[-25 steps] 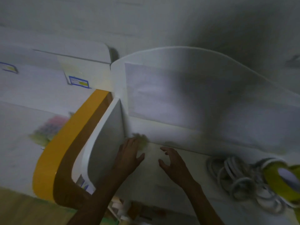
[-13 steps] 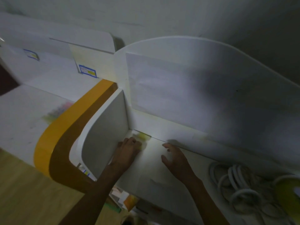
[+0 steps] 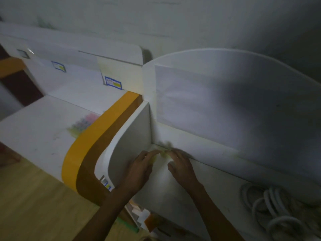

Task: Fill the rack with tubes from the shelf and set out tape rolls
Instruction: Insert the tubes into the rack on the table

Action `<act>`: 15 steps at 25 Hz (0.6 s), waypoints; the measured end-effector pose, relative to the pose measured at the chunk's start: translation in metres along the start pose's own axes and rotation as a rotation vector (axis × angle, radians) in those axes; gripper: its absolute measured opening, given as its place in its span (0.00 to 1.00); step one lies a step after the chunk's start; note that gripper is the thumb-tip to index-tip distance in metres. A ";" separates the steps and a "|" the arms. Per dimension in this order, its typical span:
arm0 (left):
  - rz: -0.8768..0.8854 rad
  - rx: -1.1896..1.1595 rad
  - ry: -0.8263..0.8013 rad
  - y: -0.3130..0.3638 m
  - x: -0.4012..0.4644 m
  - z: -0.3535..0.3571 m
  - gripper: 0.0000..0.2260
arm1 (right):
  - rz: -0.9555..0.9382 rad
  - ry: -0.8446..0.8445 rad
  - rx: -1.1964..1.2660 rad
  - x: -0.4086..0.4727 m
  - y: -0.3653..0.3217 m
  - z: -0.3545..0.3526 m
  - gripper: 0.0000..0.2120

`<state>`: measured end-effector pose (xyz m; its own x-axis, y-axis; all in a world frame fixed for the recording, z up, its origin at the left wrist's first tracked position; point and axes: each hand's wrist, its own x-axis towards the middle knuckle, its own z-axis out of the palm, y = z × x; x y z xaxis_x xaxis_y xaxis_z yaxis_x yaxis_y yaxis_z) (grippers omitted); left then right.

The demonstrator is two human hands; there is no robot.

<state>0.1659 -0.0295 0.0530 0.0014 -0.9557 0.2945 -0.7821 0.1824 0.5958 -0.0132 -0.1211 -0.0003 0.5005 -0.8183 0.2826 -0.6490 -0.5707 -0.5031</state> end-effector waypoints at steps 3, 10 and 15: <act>-0.017 -0.051 0.038 0.001 -0.002 -0.005 0.23 | -0.007 0.005 -0.014 0.007 0.003 0.009 0.20; -0.092 -0.167 0.024 0.001 -0.004 -0.010 0.30 | 0.307 0.139 0.305 -0.003 -0.008 -0.013 0.11; -0.051 -0.234 0.039 0.003 -0.008 -0.013 0.28 | 0.440 0.318 0.543 -0.022 -0.023 -0.038 0.05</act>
<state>0.1712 -0.0187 0.0624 0.0645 -0.9562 0.2854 -0.6149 0.1871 0.7660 -0.0309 -0.0929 0.0357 0.0188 -0.9895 0.1431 -0.3367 -0.1411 -0.9310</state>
